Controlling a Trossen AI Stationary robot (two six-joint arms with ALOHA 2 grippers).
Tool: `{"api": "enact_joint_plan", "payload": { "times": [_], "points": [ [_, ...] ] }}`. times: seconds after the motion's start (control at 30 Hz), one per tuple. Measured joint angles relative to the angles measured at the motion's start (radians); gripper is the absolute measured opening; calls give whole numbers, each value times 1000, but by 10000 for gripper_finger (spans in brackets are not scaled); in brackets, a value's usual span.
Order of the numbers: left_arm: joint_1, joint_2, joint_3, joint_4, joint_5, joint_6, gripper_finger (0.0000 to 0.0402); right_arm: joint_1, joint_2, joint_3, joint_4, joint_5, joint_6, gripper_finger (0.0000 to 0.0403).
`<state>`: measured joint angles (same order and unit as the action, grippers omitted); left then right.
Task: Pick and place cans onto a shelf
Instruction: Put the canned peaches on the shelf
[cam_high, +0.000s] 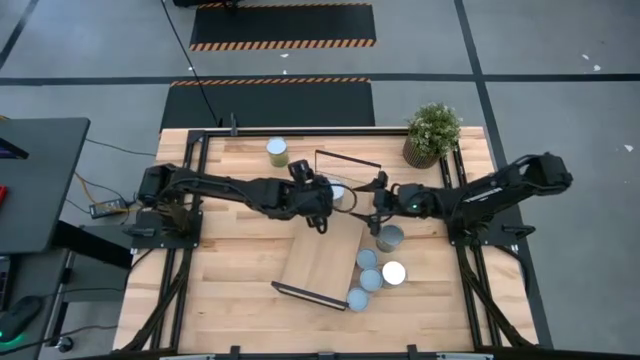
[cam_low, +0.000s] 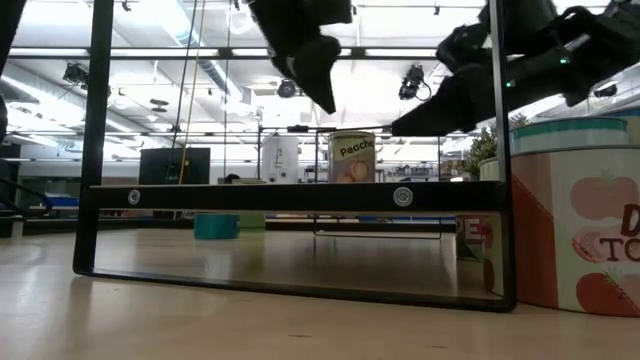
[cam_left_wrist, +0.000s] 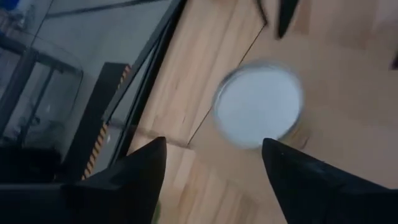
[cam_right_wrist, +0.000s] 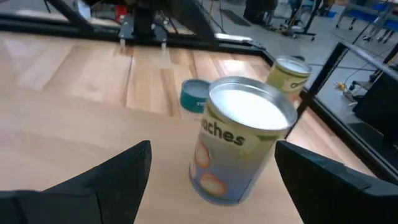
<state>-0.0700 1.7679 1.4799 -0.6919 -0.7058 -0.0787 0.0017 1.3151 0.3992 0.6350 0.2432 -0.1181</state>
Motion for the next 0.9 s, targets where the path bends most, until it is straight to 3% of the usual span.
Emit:
{"api": "enact_joint_plan", "payload": {
  "times": [0.43, 0.9],
  "points": [
    [71, -54, -223, 192, 4, -63, 242, -4, 123, 54, -3, -52, -6, 349],
    [49, -54, -244, 222, 65, -83, 233, -75, 227, 119, -5, -55, -43, 349]
  ]
}}
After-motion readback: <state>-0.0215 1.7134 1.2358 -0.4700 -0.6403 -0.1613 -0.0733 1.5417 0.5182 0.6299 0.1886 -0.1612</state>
